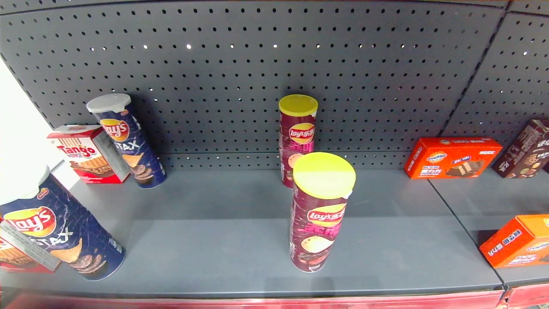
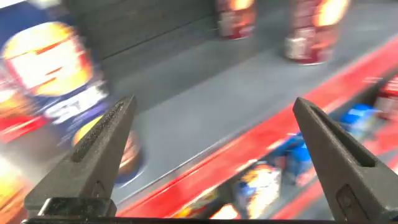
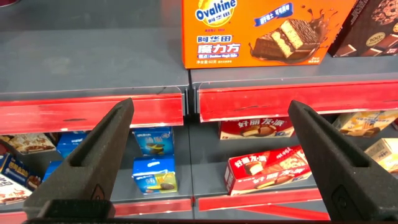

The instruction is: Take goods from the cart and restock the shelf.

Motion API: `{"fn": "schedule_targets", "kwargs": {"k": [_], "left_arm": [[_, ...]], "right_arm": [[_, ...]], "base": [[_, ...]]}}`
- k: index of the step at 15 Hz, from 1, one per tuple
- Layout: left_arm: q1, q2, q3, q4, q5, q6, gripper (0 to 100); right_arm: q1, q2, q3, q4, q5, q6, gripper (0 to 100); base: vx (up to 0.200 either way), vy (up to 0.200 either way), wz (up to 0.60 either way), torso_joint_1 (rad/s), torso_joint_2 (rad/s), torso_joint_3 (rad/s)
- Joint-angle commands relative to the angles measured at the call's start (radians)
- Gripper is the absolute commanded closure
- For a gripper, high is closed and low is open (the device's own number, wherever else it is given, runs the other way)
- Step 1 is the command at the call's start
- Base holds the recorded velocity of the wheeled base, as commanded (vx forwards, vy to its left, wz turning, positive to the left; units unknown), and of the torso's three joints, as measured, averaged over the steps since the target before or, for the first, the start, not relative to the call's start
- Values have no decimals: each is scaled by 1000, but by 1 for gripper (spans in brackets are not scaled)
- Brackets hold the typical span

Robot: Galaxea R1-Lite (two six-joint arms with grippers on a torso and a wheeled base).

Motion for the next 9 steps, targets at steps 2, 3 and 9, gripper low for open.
{"fn": "schedule_targets", "kwargs": {"k": [2,3,9], "left_arm": [[183,-56,0,115,1,1,0],[221,-86,0,179,1,-1,0],[424,-217,0,366,2,-2,0]], "right_arm": [[0,2,0,0,0,0,0],[0,2,0,0,0,0,0],[0,0,0,0,0,0,0]], "base": [[0,0,0,0,0,0],[0,0,0,0,0,0],[0,0,0,0,0,0]]}}
